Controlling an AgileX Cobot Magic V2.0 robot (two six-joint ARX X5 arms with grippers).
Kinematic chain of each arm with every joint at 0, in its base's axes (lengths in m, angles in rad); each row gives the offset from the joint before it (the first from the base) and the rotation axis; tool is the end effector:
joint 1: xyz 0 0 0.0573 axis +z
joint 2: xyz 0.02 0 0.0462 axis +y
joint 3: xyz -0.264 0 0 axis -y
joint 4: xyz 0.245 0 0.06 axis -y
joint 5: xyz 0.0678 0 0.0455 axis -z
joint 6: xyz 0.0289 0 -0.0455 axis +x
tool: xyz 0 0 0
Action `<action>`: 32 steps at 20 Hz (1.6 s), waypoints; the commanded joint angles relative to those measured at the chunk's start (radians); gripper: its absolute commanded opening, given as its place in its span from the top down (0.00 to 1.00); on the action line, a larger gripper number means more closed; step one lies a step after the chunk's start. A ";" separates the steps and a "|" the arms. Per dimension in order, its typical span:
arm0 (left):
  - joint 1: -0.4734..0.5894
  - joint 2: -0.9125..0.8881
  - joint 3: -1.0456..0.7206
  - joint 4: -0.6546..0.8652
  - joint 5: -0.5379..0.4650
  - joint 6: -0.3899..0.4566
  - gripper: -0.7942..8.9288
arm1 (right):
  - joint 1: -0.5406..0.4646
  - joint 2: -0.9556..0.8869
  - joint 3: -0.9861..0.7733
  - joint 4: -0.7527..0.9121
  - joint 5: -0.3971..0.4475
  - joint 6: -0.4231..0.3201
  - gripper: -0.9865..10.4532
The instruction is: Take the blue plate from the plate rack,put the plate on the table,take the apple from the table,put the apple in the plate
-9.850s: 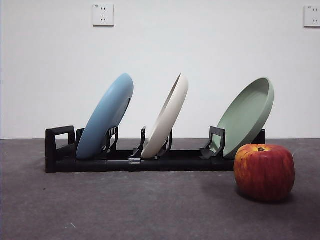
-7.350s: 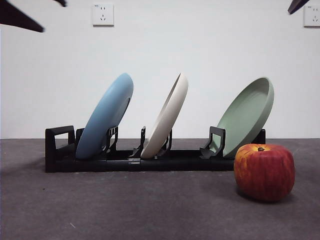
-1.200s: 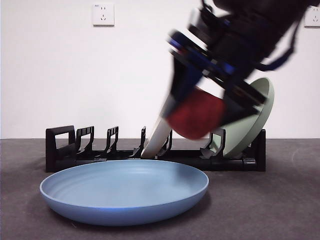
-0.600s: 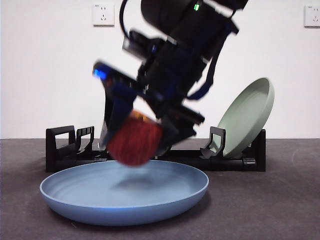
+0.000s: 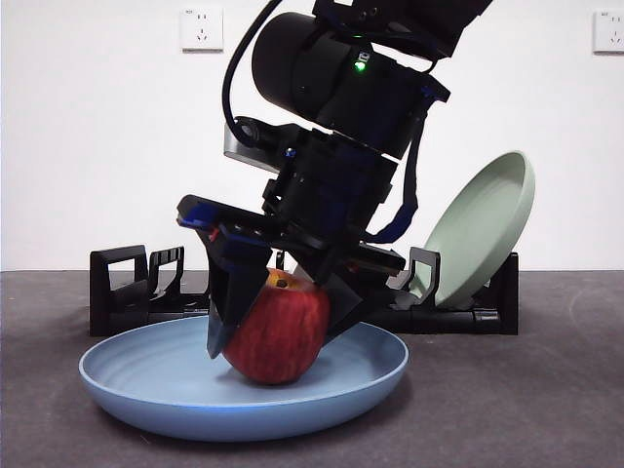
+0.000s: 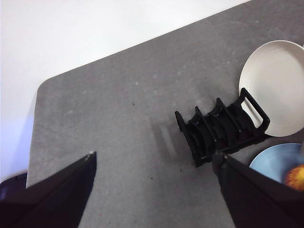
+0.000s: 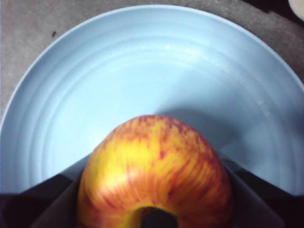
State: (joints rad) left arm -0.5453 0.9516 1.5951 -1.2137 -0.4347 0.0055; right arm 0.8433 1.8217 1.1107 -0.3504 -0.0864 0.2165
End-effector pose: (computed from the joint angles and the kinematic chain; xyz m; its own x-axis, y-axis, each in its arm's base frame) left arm 0.0969 -0.0445 0.4627 0.8712 -0.0359 -0.4896 0.1699 0.9578 0.2320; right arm 0.2358 0.2686 0.1605 0.2586 0.4202 -0.8698 -0.6293 0.7564 0.1783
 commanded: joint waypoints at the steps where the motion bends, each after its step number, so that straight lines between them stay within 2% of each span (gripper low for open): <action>1: 0.002 -0.003 -0.004 -0.003 0.001 -0.032 0.50 | 0.000 0.018 -0.010 -0.021 0.008 -0.008 0.45; 5: 0.002 -0.003 -0.004 -0.010 0.033 -0.039 0.50 | -0.004 -0.023 -0.010 -0.022 0.007 -0.008 0.44; 9: 0.002 -0.003 -0.004 -0.014 0.057 -0.055 0.50 | -0.004 -0.150 -0.010 -0.070 0.007 -0.008 0.45; 11: 0.002 -0.003 -0.004 -0.013 0.119 -0.059 0.50 | -0.005 -0.234 -0.010 -0.120 0.009 -0.010 0.45; 15: 0.002 -0.003 -0.004 0.011 0.278 -0.053 0.50 | -0.006 -0.413 -0.010 -0.217 0.016 -0.072 0.45; 16: 0.002 -0.003 -0.004 0.022 0.313 -0.046 0.50 | -0.006 -0.457 -0.010 -0.239 0.016 -0.080 0.48; 19: 0.001 0.002 -0.004 0.048 0.407 -0.029 0.50 | -0.019 -0.589 -0.010 -0.294 0.018 -0.101 0.69; 20: -0.001 0.006 -0.004 0.052 0.424 -0.026 0.54 | -0.026 -0.623 -0.010 -0.308 0.019 -0.119 0.75; 23: -0.028 0.017 -0.005 0.058 0.447 0.001 0.93 | -0.060 -0.710 -0.010 -0.354 0.019 -0.140 0.92; 25: -0.055 0.022 -0.006 0.070 0.441 0.037 0.93 | -0.082 -0.752 -0.010 -0.386 0.038 -0.148 0.92; 28: -0.093 0.006 -0.040 0.119 0.436 0.046 0.93 | -0.098 -0.792 -0.016 -0.416 0.103 -0.148 0.92; 32: -0.117 -0.099 -0.274 0.308 0.436 0.040 0.93 | -0.098 -0.859 -0.088 -0.369 0.119 -0.148 0.92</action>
State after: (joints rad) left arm -0.6579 0.8532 1.3434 -0.9112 0.0036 0.0372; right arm 0.7448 0.9596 1.0355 -0.7250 0.0292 0.0776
